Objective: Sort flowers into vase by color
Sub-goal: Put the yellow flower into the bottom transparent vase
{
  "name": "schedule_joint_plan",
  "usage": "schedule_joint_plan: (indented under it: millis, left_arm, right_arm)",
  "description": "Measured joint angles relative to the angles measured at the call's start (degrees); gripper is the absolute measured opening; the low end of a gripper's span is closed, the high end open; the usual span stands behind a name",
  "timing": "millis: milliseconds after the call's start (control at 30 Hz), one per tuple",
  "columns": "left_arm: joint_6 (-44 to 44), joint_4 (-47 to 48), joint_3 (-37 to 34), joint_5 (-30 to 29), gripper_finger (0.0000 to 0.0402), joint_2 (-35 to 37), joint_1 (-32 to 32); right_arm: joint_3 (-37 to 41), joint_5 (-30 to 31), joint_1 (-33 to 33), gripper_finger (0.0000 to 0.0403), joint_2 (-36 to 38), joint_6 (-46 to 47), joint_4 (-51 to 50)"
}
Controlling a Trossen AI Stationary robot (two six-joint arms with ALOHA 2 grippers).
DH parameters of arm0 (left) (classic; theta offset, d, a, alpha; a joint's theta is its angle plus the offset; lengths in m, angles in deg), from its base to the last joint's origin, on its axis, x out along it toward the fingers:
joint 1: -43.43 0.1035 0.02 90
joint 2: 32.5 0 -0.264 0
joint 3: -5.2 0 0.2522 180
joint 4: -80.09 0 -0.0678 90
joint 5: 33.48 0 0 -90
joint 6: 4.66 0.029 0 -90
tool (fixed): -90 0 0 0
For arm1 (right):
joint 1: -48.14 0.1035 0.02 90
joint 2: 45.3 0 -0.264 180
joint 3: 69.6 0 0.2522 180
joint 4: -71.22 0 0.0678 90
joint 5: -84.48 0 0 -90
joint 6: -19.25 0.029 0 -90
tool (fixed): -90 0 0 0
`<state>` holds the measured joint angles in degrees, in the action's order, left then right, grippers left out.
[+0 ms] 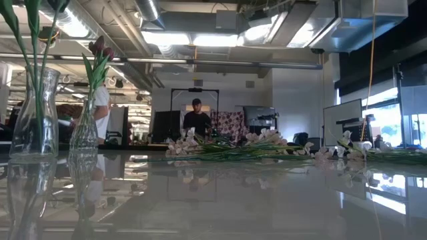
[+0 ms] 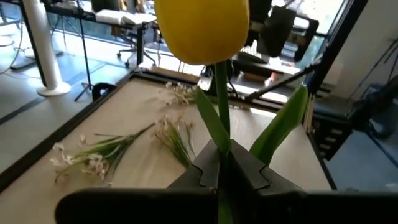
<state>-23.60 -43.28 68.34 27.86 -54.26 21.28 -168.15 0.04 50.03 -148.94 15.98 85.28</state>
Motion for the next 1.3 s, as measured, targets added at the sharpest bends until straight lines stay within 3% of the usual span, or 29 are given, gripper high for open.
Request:
schedule_joint_plan:
  millis: [267,533,1100,1300]
  left_arm:
    - [0.0,1.4,-2.0,4.6,0.0006,0.0,0.0]
    - [-0.3,3.1,-2.2,5.0,0.0008,0.0,0.0]
    - [-4.6,8.7,-1.7,4.3,0.0099,0.0,0.0]
    - [-6.0,13.4,3.1,11.2,0.0117,0.0,0.0]
  right_arm:
    - [0.0,0.0,0.0,0.0248,0.0,0.0,-2.0]
    - [0.0,0.0,0.0,0.0248,0.0,0.0,-3.0]
    - [0.0,0.0,0.0,0.0248,0.0,-0.2,-4.6]
    - [0.0,0.0,0.0,0.0248,0.1,-1.7,-6.1]
